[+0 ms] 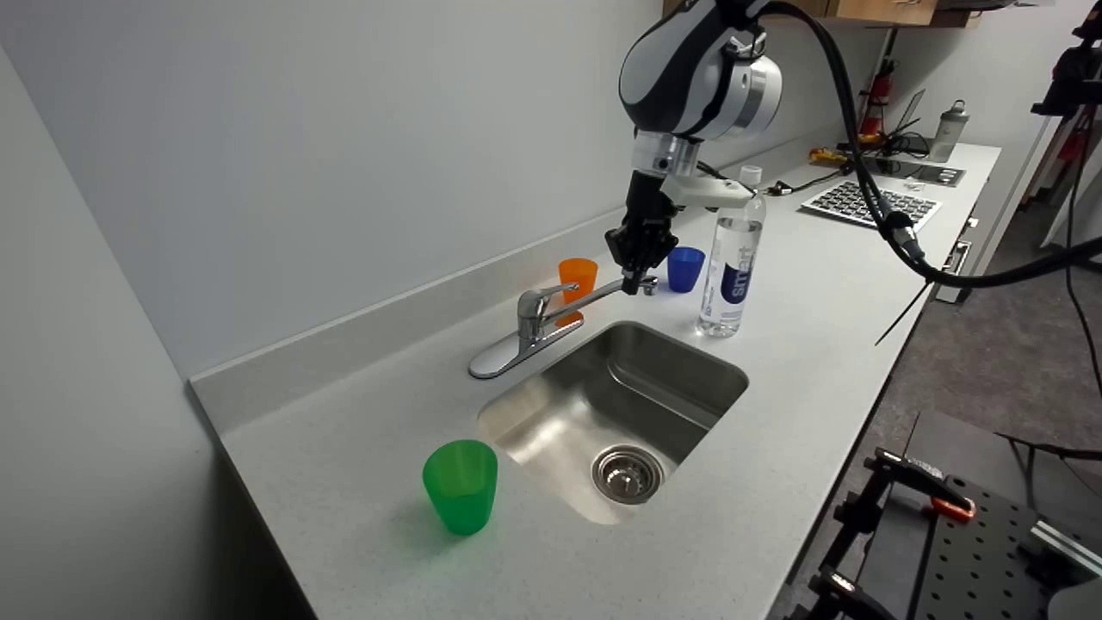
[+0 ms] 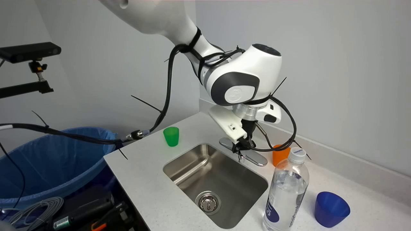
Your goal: Move the tap nozzle to the right
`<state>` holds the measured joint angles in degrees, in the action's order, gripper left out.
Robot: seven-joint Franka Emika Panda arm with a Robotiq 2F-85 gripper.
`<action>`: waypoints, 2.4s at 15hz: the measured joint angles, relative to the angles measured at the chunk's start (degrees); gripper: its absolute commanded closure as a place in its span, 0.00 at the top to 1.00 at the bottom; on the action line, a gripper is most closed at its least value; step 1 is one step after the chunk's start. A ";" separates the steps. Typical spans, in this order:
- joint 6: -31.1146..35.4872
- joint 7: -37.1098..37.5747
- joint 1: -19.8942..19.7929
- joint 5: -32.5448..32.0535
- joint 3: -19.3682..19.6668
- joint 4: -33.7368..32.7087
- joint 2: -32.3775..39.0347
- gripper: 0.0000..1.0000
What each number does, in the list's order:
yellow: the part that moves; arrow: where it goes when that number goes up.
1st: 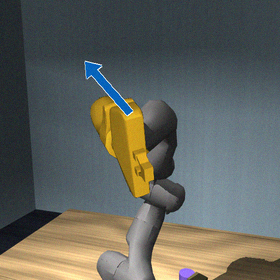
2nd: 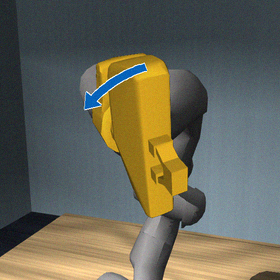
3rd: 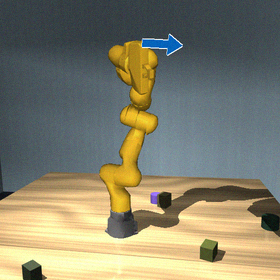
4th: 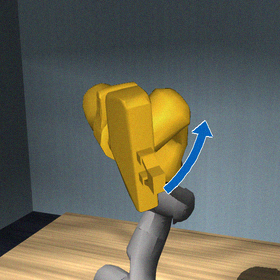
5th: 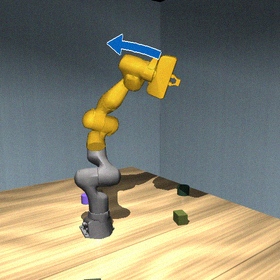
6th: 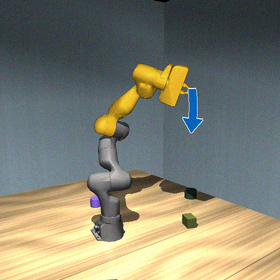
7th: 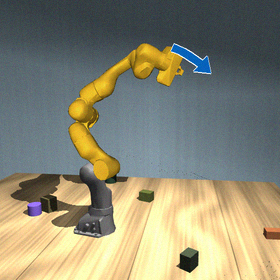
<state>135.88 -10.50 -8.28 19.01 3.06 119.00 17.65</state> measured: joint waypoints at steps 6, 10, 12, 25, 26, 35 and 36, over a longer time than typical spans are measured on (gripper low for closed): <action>-0.01 -0.05 0.00 0.00 -0.05 0.00 0.00 0.01; -0.01 -0.06 0.00 0.00 -0.05 0.00 0.00 0.01; -0.01 -0.06 0.00 0.00 -0.05 0.00 0.00 0.01; 1.83 -0.06 0.00 0.00 -0.71 0.05 0.39 0.00; 2.05 -0.06 0.00 0.00 -0.81 0.05 0.42 0.01; 2.46 -0.06 0.00 0.00 -0.99 0.05 0.48 0.26; 2.46 -0.06 0.00 0.00 -0.99 0.05 0.48 0.27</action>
<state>138.34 -10.56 -8.28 19.01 2.07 119.05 18.14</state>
